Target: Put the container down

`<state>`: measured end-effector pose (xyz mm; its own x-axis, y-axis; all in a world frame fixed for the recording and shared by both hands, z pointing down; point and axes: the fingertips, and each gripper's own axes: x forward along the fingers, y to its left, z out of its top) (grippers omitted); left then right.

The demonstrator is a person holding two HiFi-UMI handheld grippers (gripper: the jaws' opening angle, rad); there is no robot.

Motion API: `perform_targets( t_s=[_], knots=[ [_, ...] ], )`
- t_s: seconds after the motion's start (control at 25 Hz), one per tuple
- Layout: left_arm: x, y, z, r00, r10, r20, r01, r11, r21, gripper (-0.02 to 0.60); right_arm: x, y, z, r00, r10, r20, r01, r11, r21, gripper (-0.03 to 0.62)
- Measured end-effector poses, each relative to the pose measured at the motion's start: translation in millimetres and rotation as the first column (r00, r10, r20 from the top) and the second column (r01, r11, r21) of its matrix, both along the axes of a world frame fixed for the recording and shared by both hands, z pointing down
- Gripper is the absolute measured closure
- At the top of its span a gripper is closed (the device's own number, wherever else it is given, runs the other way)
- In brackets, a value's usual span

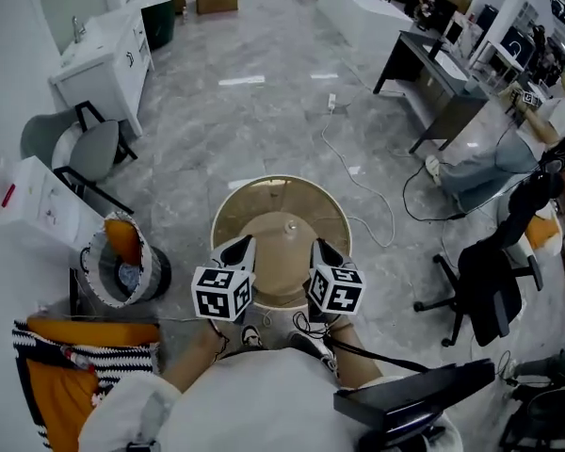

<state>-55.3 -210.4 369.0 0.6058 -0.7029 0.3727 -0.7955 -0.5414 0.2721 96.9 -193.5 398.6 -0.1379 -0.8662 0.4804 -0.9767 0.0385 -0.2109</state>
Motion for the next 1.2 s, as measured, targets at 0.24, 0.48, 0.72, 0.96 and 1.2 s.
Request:
perform_targets(
  t_s=[0.24,0.48,0.72,0.96,1.2],
  knots=[
    [21,3,-20,0.998,-0.063,-0.006,0.063,0.997,0.045,0.575,21,3,-24,0.997,-0.058,-0.050,0.060,0.997,0.051,0.569],
    [37,12,-17,0.992,-0.125,0.003,0.125,0.991,0.052,0.575,42,4,-29,0.993,-0.099,-0.058,0.103,0.992,0.077,0.569],
    [39,22,-11,0.985,-0.170,0.015,0.169,0.985,0.041,0.575,43,11,-24,0.985,-0.159,-0.062,0.163,0.985,0.057,0.569],
    [38,26,-16,0.979,-0.203,0.014,0.202,0.978,0.050,0.575,43,11,-30,0.980,-0.179,-0.091,0.185,0.980,0.074,0.569],
    [33,28,-16,0.976,-0.218,0.016,0.217,0.975,0.052,0.575,44,12,-29,0.980,-0.177,-0.091,0.183,0.980,0.074,0.571]
  ],
)
